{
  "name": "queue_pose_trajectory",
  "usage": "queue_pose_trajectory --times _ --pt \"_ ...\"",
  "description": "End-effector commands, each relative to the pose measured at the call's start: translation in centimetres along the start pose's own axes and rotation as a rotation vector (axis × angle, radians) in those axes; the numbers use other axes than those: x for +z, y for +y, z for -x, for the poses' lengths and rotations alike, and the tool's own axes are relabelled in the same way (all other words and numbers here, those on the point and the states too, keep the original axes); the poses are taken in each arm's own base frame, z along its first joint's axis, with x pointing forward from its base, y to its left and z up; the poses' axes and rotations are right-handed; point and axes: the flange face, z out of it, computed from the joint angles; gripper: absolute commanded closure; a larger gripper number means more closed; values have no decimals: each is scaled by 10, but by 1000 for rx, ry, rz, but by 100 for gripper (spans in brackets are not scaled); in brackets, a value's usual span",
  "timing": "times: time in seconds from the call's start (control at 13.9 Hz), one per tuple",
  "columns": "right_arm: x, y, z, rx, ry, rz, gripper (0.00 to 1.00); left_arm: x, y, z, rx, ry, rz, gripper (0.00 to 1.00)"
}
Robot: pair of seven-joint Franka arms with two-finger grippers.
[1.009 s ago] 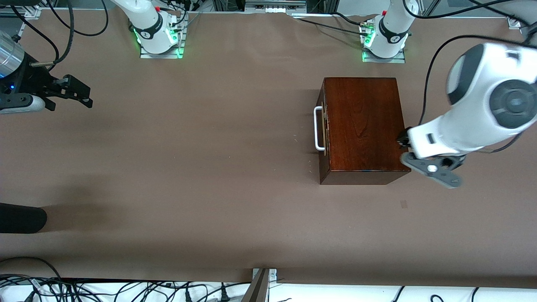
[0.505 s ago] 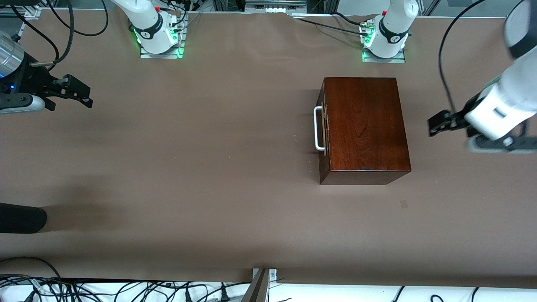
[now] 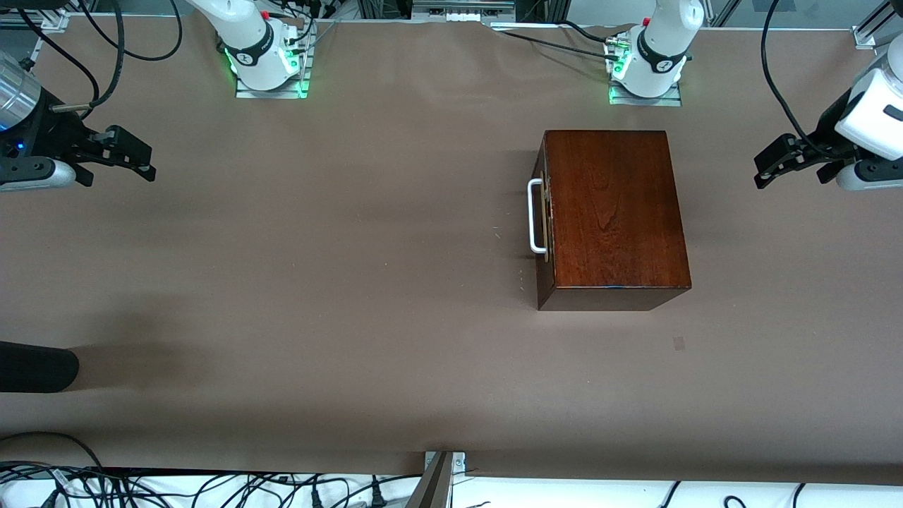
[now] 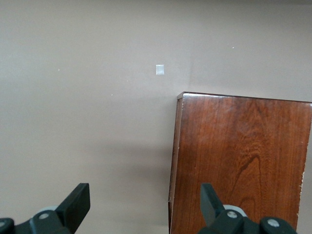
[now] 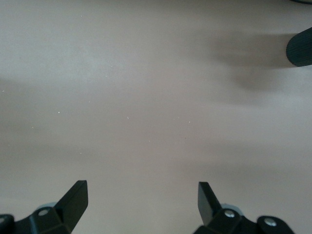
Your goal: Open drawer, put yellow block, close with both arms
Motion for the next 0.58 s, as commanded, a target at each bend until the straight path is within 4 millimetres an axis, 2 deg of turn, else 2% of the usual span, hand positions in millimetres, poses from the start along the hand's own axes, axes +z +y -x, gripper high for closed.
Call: queue_pose_trajectory --times 0.0,0.5 --pt "-7 1 4 -11 3 12 0 6 -11 -6 -22 -12 64 0" --pt "-7 1 4 -11 3 12 0 3 -5 -29 2 -107 31 0"
